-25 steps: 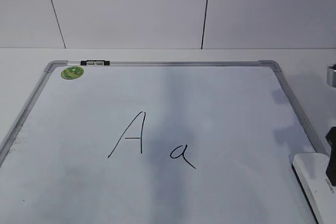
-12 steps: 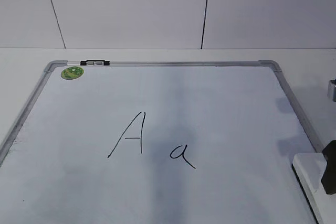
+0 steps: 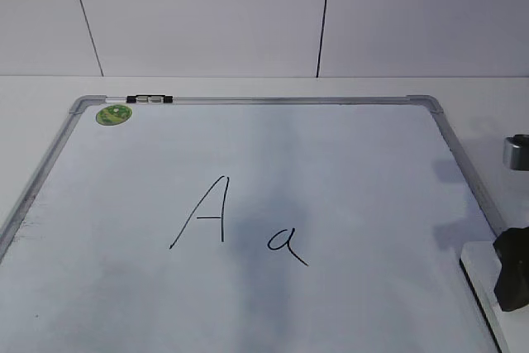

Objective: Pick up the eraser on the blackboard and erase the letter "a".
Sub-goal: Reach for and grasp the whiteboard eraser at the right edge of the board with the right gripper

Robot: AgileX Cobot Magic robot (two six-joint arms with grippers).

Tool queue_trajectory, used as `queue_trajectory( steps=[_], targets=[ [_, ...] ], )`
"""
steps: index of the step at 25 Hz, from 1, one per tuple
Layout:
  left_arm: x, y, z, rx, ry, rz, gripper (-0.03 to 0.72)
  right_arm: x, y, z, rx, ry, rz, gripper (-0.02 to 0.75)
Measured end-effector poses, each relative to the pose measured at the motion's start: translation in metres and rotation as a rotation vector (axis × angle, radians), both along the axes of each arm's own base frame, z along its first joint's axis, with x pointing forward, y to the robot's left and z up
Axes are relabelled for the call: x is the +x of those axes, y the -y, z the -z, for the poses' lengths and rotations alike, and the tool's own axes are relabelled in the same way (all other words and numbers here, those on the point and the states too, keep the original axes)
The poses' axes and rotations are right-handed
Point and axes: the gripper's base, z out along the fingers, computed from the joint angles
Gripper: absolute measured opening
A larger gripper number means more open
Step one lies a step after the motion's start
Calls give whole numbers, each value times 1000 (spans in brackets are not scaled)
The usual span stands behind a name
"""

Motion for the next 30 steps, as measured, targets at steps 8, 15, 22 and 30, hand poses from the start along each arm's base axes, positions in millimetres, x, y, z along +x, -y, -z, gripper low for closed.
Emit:
queue_trajectory(
  steps=[8,15,22,30],
  targets=[
    [0,0,0,0,0,0,371,3,-1,3,3,-1,4,592],
    [0,0,0,0,0,0,371,3,-2,3,13,5,10,592],
    [0,0,0,-3,0,2,371,3,-3,3,30,4,20,592],
    [0,0,0,-3,0,2,371,3,-5,3,49,1,32,592]
  ],
)
